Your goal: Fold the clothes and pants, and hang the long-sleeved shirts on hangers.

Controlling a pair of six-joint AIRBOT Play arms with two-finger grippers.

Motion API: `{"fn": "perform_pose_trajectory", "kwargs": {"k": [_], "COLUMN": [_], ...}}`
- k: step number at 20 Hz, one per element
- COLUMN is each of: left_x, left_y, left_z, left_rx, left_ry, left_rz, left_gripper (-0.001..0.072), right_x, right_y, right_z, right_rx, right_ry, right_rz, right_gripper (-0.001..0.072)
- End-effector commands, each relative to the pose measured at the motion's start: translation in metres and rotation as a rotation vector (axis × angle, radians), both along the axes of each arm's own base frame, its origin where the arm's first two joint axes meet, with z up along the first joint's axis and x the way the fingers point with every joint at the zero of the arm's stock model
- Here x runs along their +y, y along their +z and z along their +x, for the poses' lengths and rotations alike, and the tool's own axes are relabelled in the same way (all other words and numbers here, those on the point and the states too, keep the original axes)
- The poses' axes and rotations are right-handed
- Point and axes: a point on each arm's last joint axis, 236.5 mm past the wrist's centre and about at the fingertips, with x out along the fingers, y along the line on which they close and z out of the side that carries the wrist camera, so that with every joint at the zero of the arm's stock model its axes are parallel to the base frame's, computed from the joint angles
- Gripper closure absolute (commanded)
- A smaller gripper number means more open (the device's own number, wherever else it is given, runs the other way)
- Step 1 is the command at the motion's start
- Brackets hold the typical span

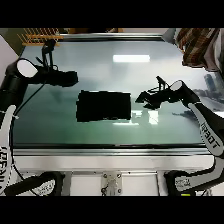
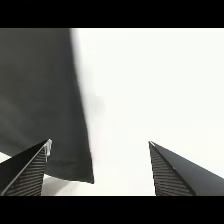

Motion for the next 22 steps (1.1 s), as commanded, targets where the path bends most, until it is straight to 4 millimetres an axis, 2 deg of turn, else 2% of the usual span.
{"fn": "perform_pose_trajectory", "kwargs": {"k": [1, 5, 6, 7, 9, 10, 11, 12, 13, 15, 17, 18, 20, 22], "left_x": [-0.023, -0.028, -0.028, -0.028, -0.028, -0.029, -0.029, -0.029, -0.029, -0.029, -0.029, -0.029, -0.029, -0.030], "left_y": [-0.015, -0.012, -0.012, -0.012, -0.012, -0.012, -0.012, -0.012, -0.012, -0.013, -0.014, -0.014, -0.015, -0.015], "left_z": [-0.017, -0.017, -0.017, -0.017, -0.017, -0.017, -0.017, -0.017, -0.017, -0.019, -0.021, -0.021, -0.022, -0.022], "left_rx": [0.021, 0.016, 0.015, 0.016, 0.016, 0.017, 0.019, 0.022, 0.023, 0.032, 0.037, 0.040, 0.044, 0.044], "left_ry": [-0.055, -0.058, -0.058, -0.058, -0.058, -0.059, -0.055, -0.052, -0.052, -0.056, -0.058, -0.060, -0.061, -0.061], "left_rz": [0.008, -0.008, -0.007, -0.007, -0.008, -0.011, -0.014, -0.016, -0.017, -0.015, -0.014, -0.014, -0.013, -0.014], "left_gripper": [0.0696, 0.0696, 0.0696, 0.0696, 0.0696, 0.0696, 0.0696, 0.0696, 0.0696, 0.0696, 0.0696, 0.0696, 0.0696, 0.0696], "right_x": [0.019, 0.076, 0.089, 0.101, 0.119, 0.124, 0.126, 0.121, 0.108, 0.057, -0.030, -0.080, -0.189, -0.275], "right_y": [-0.014, -0.023, -0.021, -0.017, -0.007, -0.002, 0.007, 0.016, 0.028, 0.060, 0.092, 0.104, 0.122, 0.134], "right_z": [0.004, 0.008, 0.012, 0.016, 0.025, 0.027, 0.030, 0.035, 0.044, 0.067, 0.083, 0.084, 0.070, 0.041], "right_rx": [0.038, 0.000, -0.030, -0.068, -0.149, -0.188, -0.224, -0.258, -0.299, -0.401, -0.473, -0.484, -0.467, -0.431], "right_ry": [-0.053, -0.022, -0.020, -0.018, 0.005, 0.040, 0.070, 0.084, 0.076, 0.023, -0.095, -0.173, -0.362, -0.525], "right_rz": [0.211, 0.276, 0.284, 0.293, 0.296, 0.290, 0.293, 0.289, 0.267, 0.185, 0.040, -0.041, -0.205, -0.326], "right_gripper": [0.0033, 0.0034, 0.0059, 0.0123, 0.0149, 0.0294, 0.0561, 0.0696, 0.0701, 0.0701, 0.0701, 0.0701, 0.0700, 0.0700]}}
